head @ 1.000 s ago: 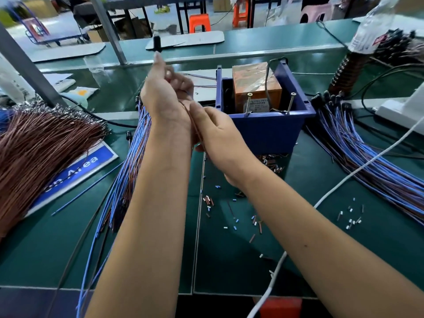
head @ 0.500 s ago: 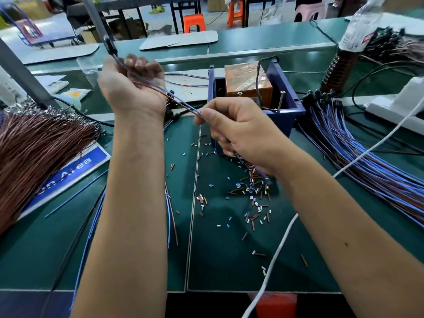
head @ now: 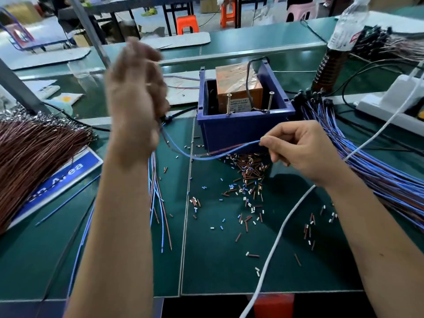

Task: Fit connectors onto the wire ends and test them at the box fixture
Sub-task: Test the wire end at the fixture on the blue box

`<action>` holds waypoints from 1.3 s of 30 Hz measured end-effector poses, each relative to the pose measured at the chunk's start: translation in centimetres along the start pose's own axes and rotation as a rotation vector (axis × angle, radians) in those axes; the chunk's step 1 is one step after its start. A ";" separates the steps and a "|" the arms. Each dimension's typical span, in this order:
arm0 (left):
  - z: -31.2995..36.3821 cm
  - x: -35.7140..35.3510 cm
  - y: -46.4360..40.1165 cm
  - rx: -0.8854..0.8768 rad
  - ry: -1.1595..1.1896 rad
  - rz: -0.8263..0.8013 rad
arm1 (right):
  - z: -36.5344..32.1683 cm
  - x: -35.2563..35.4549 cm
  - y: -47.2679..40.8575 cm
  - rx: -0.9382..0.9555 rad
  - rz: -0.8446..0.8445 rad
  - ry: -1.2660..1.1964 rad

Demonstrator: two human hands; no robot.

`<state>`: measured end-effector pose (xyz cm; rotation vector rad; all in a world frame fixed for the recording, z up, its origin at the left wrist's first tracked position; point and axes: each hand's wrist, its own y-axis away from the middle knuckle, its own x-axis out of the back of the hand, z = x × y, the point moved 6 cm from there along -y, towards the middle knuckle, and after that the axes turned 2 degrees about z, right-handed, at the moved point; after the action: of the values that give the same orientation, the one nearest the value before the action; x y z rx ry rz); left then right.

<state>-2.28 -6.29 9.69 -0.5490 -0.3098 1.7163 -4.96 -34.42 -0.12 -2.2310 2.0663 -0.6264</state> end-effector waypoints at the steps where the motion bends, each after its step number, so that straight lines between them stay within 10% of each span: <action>1: 0.2 -2.4 0.8 -0.028 -0.131 -0.115 | 0.0 -0.2 0.1 0.007 -0.002 -0.003; 4: -0.4 -9.1 5.4 -0.284 -0.536 -0.410 | 0.3 -0.9 0.3 -0.003 -0.050 -0.028; 9: -3.7 -10.9 9.6 -0.445 -0.671 -0.333 | 0.7 -1.1 0.6 -0.017 0.024 -0.164; 39: -10.6 -8.5 8.6 0.222 -0.170 -0.363 | 1.9 0.6 0.6 -0.151 0.417 -0.402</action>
<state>-2.83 -17.36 -1.93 -0.1698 -0.3140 1.4219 -4.95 -35.55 -1.91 -1.7103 2.2998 0.0086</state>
